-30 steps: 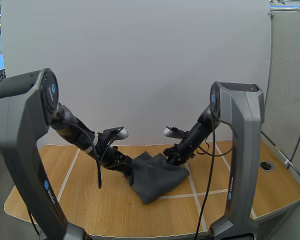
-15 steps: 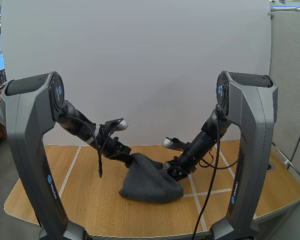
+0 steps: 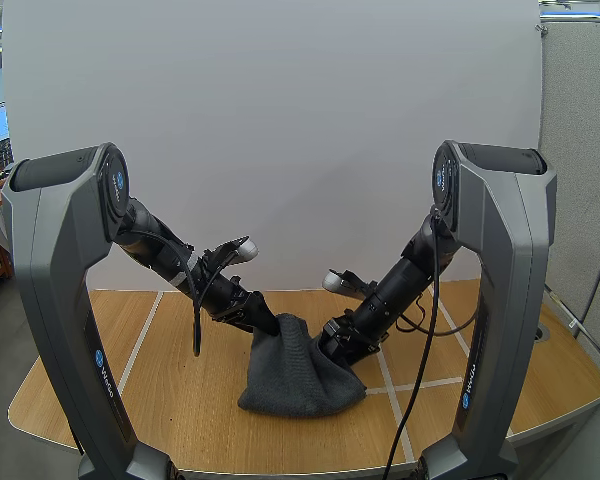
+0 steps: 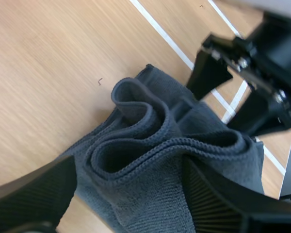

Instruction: Fold the towel

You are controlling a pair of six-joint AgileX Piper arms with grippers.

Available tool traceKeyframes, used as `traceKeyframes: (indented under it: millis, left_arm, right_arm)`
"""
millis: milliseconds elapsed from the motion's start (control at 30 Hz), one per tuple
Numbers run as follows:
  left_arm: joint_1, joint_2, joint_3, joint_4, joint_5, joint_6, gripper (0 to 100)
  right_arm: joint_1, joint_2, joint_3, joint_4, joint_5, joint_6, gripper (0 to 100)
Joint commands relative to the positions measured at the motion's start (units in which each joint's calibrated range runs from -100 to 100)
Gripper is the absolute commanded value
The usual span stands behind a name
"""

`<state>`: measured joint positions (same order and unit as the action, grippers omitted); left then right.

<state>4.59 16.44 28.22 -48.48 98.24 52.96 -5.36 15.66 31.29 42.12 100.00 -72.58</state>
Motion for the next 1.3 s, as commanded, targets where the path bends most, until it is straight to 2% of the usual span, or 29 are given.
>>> traceKeyframes:
  millis: [0,233,467,500,633,667,700,733,767,800,833,867,900,933,1067,1267]
  left_arm:
    - [0.04,-3.90,-3.33,0.86,1.76,-1.81,100]
    - [0.09,-13.20,-6.11,1.73,1.76,-3.15,100]
    - [0.09,-22.14,-5.52,7.62,1.76,-7.78,100]
    - [0.09,-22.78,-4.91,8.60,1.76,-8.00,100]
    - [0.21,-27.34,0.11,10.36,1.76,-8.11,100]
    - [0.28,-27.99,0.99,10.36,1.76,-7.90,100]
    - [0.37,-29.37,2.64,10.25,1.76,-7.33,100]
    - [0.37,-30.46,3.94,10.25,1.76,-7.18,94]
    - [0.37,-31.48,5.23,10.37,1.76,-6.97,84]
    - [0.37,-32.57,6.46,10.37,1.76,-6.48,69]
    - [0.37,-33.07,7.62,10.37,1.76,-6.34,60]
    - [0.37,-33.76,8.52,10.37,1.76,-6.26,44]
    - [0.37,-34.41,9.82,10.37,1.76,-6.26,20]
    - [0.37,-34.87,10.95,10.66,1.76,-5.84,2]
    - [0.37,-35.13,15.30,11.06,1.76,-5.05,0]
    - [0.37,-35.00,23.03,10.47,1.76,-2.07,0]
  right_arm:
    - [-1.57,-0.32,-9.40,0.02,0.00,2.15,100]
    - [-5.05,-0.73,-17.68,1.93,0.00,4.27,100]
    - [-5.10,-6.50,-18.25,1.81,0.00,4.75,100]
    - [-5.10,-7.47,-18.25,1.70,0.00,4.75,89]
    - [-5.10,-10.33,-17.25,1.31,0.00,5.93,26]
    - [-5.10,-11.11,-16.45,1.53,0.00,5.93,1]
    - [-5.10,-11.46,-15.79,1.84,0.00,5.93,0]
    - [-5.10,-11.76,-14.91,2.15,0.00,5.93,0]
    - [-5.10,-12.07,-13.97,2.57,0.00,5.93,0]
    - [-5.10,-12.23,-13.18,2.69,0.00,5.93,0]
    - [-5.10,-12.37,-12.05,3.03,0.00,5.73,0]
    - [-5.04,-12.37,-11.07,3.03,0.00,5.63,0]
    - [-4.95,-12.37,-9.94,3.03,0.00,5.45,0]
    - [-4.75,-12.37,-8.53,3.03,0.00,5.17,0]
    - [-2.84,-12.47,-3.24,2.71,0.00,4.05,0]
    - [1.31,-12.62,-0.12,3.95,0.00,4.05,0]
